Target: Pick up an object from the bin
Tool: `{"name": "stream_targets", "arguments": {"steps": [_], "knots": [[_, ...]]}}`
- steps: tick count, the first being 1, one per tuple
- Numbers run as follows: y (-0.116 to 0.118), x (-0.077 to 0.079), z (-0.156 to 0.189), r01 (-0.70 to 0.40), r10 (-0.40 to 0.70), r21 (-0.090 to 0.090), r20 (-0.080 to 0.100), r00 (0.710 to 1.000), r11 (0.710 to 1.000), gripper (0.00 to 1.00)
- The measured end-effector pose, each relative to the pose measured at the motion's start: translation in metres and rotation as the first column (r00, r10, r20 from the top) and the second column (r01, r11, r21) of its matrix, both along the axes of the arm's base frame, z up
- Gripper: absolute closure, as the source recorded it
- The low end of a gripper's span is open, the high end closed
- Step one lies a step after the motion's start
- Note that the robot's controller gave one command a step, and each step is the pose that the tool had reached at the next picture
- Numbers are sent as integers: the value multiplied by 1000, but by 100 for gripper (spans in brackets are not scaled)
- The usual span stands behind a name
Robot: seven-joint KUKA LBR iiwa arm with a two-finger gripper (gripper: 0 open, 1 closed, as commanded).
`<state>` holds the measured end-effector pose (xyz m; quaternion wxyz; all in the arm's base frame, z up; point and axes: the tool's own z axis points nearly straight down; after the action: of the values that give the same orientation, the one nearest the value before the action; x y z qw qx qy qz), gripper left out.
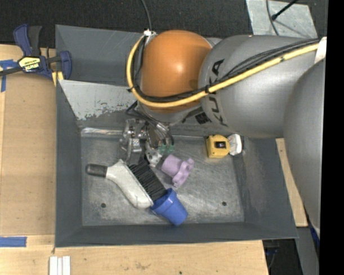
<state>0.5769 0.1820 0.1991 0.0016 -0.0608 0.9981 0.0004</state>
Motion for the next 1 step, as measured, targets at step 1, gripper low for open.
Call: {"name": "stream_targets", "arguments": {"steps": [1], "knots": [[0, 0, 0, 1, -1, 0, 0, 1000, 1000, 100]]}}
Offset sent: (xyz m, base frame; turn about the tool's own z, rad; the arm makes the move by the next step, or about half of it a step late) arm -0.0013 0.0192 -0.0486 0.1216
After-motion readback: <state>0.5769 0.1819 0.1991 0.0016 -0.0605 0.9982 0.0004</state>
